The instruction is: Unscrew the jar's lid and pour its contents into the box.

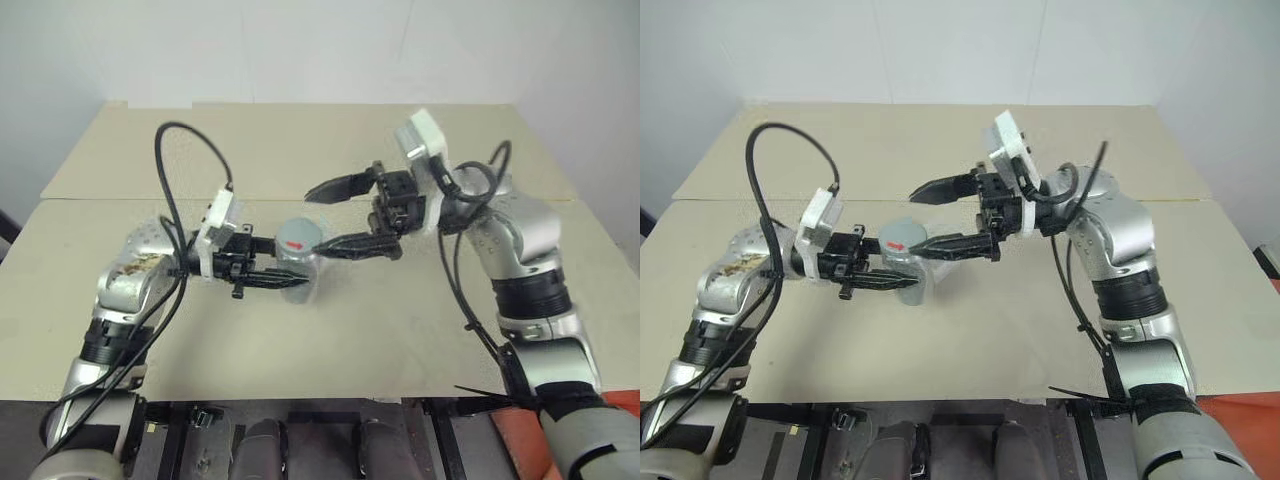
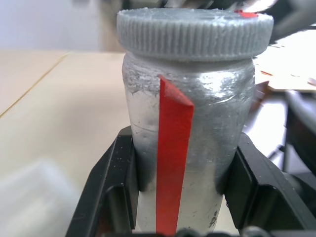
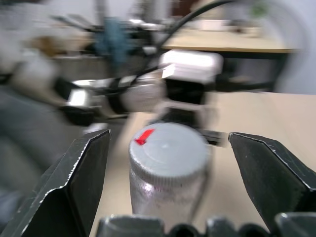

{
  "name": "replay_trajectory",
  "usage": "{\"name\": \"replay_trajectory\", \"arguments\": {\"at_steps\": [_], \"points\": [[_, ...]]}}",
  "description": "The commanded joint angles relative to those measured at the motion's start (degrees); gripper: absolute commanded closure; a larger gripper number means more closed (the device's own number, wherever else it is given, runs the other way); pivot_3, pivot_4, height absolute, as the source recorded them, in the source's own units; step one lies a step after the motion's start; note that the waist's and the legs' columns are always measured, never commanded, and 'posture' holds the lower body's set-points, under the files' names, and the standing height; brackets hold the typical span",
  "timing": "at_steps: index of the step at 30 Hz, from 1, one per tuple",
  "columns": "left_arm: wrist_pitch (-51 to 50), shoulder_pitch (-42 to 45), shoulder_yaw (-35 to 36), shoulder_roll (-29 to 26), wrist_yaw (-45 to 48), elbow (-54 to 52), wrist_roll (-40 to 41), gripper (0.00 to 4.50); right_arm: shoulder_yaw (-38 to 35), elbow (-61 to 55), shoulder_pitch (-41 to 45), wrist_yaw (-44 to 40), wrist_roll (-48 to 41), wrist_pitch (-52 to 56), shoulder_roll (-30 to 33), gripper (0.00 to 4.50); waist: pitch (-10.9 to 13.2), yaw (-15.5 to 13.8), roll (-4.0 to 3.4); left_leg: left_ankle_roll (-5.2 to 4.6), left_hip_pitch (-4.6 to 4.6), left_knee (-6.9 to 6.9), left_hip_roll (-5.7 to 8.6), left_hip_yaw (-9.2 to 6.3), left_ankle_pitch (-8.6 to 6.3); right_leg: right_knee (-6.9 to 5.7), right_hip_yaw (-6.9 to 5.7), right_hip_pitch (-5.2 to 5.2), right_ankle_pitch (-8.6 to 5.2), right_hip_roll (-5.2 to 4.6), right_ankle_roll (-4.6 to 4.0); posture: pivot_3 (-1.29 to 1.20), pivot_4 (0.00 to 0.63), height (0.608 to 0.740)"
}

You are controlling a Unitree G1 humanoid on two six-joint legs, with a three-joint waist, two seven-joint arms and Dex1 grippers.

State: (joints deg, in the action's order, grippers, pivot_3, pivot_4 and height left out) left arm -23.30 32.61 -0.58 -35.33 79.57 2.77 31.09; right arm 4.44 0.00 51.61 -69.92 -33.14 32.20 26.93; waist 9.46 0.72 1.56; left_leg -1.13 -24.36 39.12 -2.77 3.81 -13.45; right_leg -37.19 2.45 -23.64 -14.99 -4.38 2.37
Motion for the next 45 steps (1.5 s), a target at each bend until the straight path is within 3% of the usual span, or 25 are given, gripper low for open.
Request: {"name": "replay_trajectory", "arguments": {"at_steps": [1,8,13,29,45], "points": [[1.5,-0.9,2.9,0.9,-11.2,-3.9,-4.0,2.58,-4.6,-8.4,-2.4,11.1,-0.8,4.6,0.0,0.02,0.0,-0.1,0.0,0.0,0.0,0.0,0.0,-0.03,0.0,-0.02,0.0,-0.01,0.0,-0.01,0.0,0.0,0.15,0.74],[1.9,-0.5,2.3,6.1,-25.7,-5.9,-8.8,2.58,-2.5,-19.1,-3.3,36.2,3.2,18.0,-6.4,0.02,0.0,-0.1,-0.01,0.02,-0.01,0.0,0.01,-0.08,0.01,-0.07,0.03,-0.03,0.01,-0.02,-0.01,0.0,0.15,0.74],[2.1,0.3,1.7,8.1,-28.7,-6.3,-9.4,2.58,1.0,-21.0,-2.9,44.1,7.0,20.6,-9.9,0.02,0.0,0.0,-0.01,0.1,-0.3,0.01,0.05,-0.03,0.06,-0.49,0.1,-0.44,0.01,-0.03,-0.01,0.0,0.15,0.74],[1.8,0.3,1.3,7.3,-27.3,-7.2,-8.2,2.58,4.7,-19.1,-2.7,48.8,10.9,20.6,-14.9,0.02,0.0,0.1,-0.01,0.14,-0.36,0.0,0.05,0.01,0.09,-0.51,0.08,-0.51,0.01,-0.01,-0.02,0.0,0.15,0.74],[1.4,0.5,1.6,6.2,-26.5,-6.8,-7.7,2.58,5.6,-20.7,-4.6,49.4,11.7,21.9,-13.4,0.02,0.0,0.1,-0.01,0.14,-0.36,0.0,0.05,0.01,0.09,-0.49,0.08,-0.51,0.01,-0.01,-0.02,0.0,0.15,0.74]]}}
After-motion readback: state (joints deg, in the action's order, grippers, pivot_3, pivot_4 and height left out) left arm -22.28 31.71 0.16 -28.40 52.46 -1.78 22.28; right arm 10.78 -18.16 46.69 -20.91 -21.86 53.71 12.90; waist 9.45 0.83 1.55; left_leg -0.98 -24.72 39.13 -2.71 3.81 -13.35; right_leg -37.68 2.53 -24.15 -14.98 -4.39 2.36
